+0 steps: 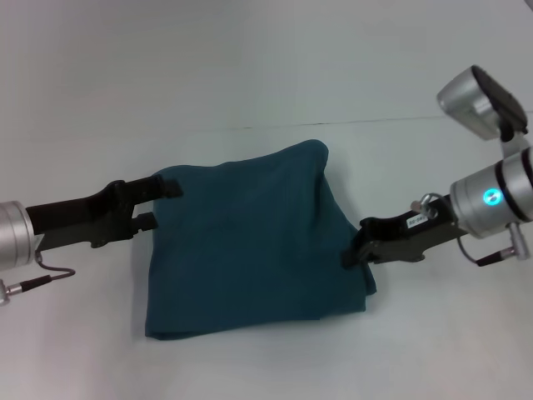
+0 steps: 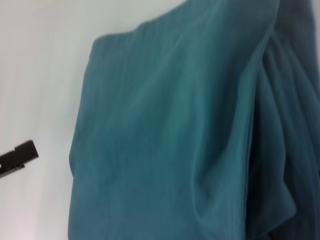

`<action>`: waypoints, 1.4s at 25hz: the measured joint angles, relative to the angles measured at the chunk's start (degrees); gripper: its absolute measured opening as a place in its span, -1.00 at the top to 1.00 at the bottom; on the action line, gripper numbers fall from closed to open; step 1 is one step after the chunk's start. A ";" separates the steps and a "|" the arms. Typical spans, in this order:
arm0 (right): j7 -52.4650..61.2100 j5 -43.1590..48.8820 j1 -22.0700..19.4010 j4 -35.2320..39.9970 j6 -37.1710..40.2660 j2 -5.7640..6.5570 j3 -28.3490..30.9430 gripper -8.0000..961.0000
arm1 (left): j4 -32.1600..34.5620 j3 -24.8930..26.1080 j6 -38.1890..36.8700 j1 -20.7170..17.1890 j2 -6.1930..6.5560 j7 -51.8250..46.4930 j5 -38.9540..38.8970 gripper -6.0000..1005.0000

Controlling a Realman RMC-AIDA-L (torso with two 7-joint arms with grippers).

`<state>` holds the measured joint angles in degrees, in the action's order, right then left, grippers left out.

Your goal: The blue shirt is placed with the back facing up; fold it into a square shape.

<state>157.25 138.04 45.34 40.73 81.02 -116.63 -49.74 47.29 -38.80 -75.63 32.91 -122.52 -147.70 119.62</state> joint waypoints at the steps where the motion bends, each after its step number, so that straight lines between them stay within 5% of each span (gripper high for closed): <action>1: 0.35 0.06 -0.24 0.94 0.43 0.01 0.00 0.93 | 0.00 0.06 -0.01 0.00 0.00 0.00 0.00 -0.70; 20: 1.28 1.89 0.78 -3.20 -3.21 1.03 -0.70 0.77 | 0.00 0.24 0.05 0.06 0.00 -0.03 0.00 -0.70; 32: 2.27 3.34 0.12 -3.71 -5.68 2.93 -0.54 0.67 | 0.00 0.30 0.01 -0.22 -0.09 0.12 -0.10 -0.71; 35: 2.82 3.64 -0.09 -4.22 -7.28 3.88 -0.55 0.50 | 0.00 0.30 0.00 -0.22 -0.09 0.13 -0.13 -0.70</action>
<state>160.07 141.68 45.25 36.51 73.73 -112.75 -50.29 47.29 -38.50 -75.64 32.69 -122.61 -147.57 119.49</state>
